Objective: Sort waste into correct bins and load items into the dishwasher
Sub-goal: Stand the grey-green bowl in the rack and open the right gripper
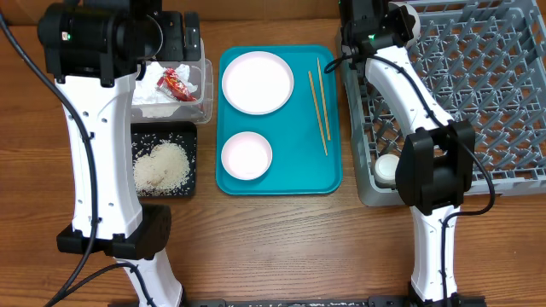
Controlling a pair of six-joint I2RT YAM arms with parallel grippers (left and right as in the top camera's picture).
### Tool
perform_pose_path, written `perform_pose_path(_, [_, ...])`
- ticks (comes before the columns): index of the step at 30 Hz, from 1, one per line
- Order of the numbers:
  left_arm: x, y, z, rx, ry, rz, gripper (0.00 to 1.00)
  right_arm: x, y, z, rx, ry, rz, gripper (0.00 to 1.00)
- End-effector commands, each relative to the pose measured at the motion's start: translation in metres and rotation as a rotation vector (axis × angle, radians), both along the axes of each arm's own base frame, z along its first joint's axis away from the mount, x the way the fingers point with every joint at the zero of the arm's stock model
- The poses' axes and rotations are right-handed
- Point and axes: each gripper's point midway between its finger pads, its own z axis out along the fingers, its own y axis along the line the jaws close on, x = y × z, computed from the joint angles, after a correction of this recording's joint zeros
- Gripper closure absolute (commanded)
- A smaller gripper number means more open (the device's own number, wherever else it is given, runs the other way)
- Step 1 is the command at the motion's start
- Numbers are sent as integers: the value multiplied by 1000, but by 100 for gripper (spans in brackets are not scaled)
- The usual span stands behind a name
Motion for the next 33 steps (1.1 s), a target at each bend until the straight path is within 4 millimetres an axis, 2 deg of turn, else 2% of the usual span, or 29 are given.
perform_pose_path(1, [-4, 1, 5, 6, -10, 2, 0, 3, 4, -8, 9, -7, 2, 96])
perform_pose_path(6, [-4, 1, 5, 6, -10, 2, 0, 4, 7, -17, 5, 8, 7, 96])
perform_pose_path(18, [-4, 1, 5, 6, -10, 2, 0, 3, 43, -16, 1, 7, 66, 96])
perform_pose_path(20, [-4, 1, 5, 6, -10, 2, 0, 3, 46, -16, 2, 7, 73, 95])
perform_pose_path(21, [-4, 1, 5, 5, -10, 2, 0, 2, 48, -16, 1, 7, 75, 90])
perform_pose_path(22, [-4, 1, 5, 6, -10, 2, 0, 2, 49, -16, 2, 6, 77, 89])
perform_pose_path(24, [-4, 1, 5, 6, -10, 2, 0, 2, 50, -16, 1, 6, 78, 90])
perform_pose_path(25, [-4, 1, 5, 6, -10, 2, 0, 2, 49, -15, -6, 2, 71, 96])
perform_pose_path(29, [-4, 1, 5, 5, -10, 2, 0, -3, 35, 6, -74, -83, -24, 96])
perform_pose_path(33, [-4, 1, 5, 6, -10, 2, 0, -3, 26, 9, -125, -34, -28, 96])
